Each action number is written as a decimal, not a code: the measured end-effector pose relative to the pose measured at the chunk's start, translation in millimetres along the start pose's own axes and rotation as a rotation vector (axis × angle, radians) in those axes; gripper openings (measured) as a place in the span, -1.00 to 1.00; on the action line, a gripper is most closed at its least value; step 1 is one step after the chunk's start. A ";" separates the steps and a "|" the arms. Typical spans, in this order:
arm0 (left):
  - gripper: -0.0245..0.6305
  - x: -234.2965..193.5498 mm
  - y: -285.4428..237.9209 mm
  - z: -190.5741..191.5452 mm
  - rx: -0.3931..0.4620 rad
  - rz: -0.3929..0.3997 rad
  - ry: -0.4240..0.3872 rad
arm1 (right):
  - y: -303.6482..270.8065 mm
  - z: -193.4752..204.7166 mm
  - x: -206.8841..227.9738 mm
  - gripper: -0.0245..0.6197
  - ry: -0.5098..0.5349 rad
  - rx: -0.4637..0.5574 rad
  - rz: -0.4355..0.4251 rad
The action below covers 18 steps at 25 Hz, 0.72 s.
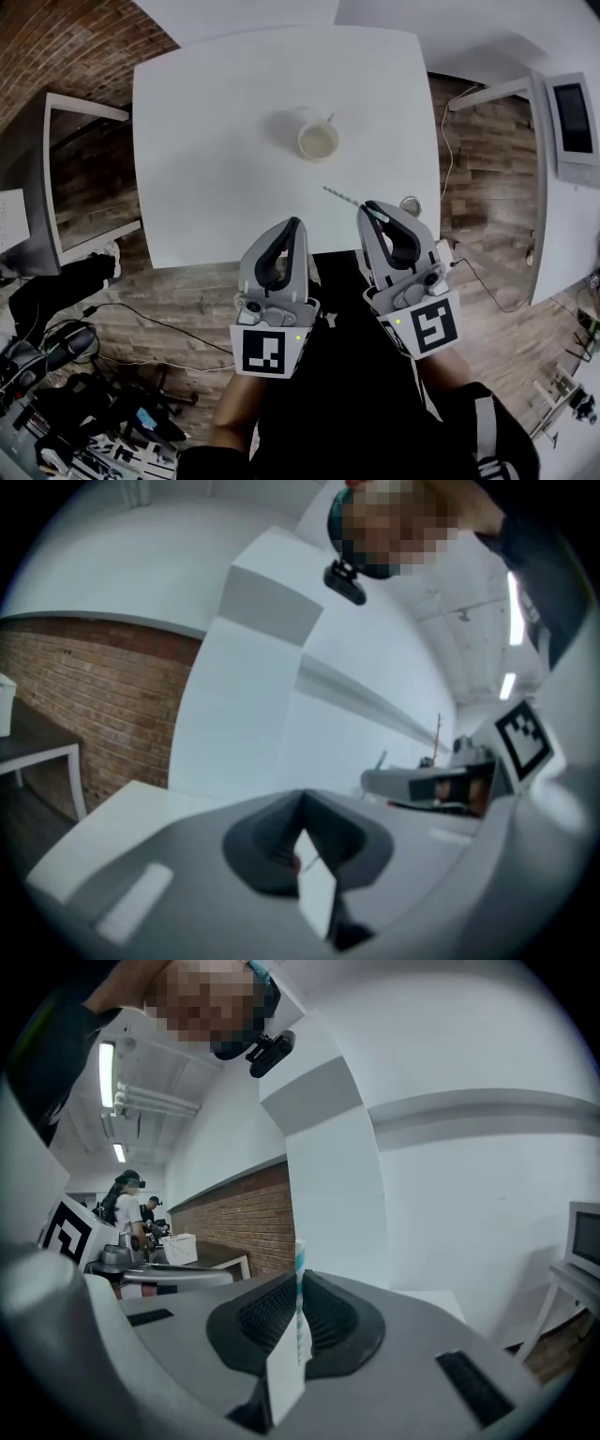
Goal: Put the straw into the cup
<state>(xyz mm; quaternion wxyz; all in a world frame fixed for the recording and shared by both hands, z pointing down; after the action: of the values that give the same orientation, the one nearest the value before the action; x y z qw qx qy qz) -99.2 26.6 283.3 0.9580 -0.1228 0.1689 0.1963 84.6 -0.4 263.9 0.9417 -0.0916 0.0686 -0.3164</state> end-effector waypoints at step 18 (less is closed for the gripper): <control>-0.91 -8.1 -42.1 26.8 -0.022 -0.012 0.035 | -34.8 25.7 29.7 -0.85 -0.013 -0.007 0.015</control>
<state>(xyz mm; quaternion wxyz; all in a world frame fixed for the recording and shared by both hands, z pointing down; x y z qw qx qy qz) -81.2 -5.6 317.9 0.9547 -0.1376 0.1828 0.1904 92.6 -42.4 294.3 0.9441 -0.0965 0.0644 -0.3085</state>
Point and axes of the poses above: the fingertips, and each gripper's own axes: y backward along the fingers, x to its right, z out of its underside, the point moved 10 cm from there along y, backward along the fingers, and after that the axes turned 10 degrees about y, right-handed, at the moved point
